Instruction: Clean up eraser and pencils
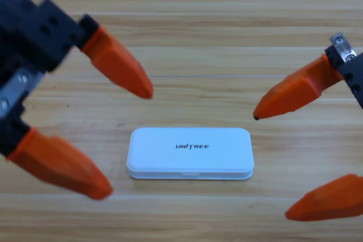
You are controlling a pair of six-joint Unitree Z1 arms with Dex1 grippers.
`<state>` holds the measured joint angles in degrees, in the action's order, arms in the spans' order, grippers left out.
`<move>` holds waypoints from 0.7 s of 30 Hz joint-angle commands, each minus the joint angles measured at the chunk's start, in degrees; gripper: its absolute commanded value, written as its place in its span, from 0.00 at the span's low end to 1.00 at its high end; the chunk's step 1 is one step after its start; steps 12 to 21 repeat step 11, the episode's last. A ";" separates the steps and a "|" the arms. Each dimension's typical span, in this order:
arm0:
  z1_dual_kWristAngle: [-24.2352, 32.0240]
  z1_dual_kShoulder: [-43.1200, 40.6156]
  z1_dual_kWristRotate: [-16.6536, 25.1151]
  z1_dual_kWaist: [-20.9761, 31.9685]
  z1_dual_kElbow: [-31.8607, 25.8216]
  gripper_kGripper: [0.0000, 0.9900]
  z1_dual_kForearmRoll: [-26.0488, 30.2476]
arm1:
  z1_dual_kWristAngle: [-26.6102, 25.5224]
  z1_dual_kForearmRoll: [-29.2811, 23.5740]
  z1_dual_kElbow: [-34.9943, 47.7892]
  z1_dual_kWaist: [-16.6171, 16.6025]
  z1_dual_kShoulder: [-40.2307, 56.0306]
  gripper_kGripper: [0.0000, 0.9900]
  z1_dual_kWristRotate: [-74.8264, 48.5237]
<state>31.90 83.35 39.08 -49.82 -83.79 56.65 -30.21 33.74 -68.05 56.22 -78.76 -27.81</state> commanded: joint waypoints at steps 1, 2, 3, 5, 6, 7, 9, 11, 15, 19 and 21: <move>0.70 0.32 -0.49 -2.39 4.51 1.00 -2.77 | -0.99 -1.04 1.61 -0.15 -1.39 0.96 0.21; 0.70 0.32 -0.49 -2.39 4.60 1.00 -2.86 | -0.99 -1.04 1.61 -0.15 -1.39 0.96 0.30; 0.79 0.41 -0.49 -2.39 4.60 1.00 -2.95 | -0.99 -1.04 1.61 -0.15 -1.31 0.96 0.30; 0.79 0.41 -0.41 -2.30 4.60 1.00 -3.04 | -0.99 -1.04 1.61 -0.15 -1.22 0.96 0.30; 0.79 0.50 -0.41 -2.39 4.60 1.00 -3.04 | -0.99 -1.04 1.61 -0.15 -1.22 0.96 0.30; 0.79 0.50 -0.23 -2.39 4.60 1.00 -3.04 | -0.99 -1.04 1.61 -0.15 -1.22 0.96 0.30; 0.88 0.50 -0.06 -2.39 4.60 1.00 -3.04 | -0.99 -1.04 1.69 -0.15 -1.13 0.96 0.39; 0.88 0.50 -0.23 -2.30 4.60 1.00 -3.12 | -0.99 -1.04 1.69 -0.15 -1.13 0.96 0.39; 0.88 0.50 -0.23 -2.30 4.60 1.00 -3.12 | -0.99 -1.04 1.69 -0.15 -1.13 0.96 0.39; 0.88 0.50 -0.23 -2.30 4.60 1.00 -3.12 | -0.99 -1.04 1.69 -0.15 -1.13 0.96 0.39; 0.88 0.50 -0.23 -2.30 4.60 1.00 -3.12 | -0.99 -1.04 1.69 -0.15 -1.13 0.96 0.39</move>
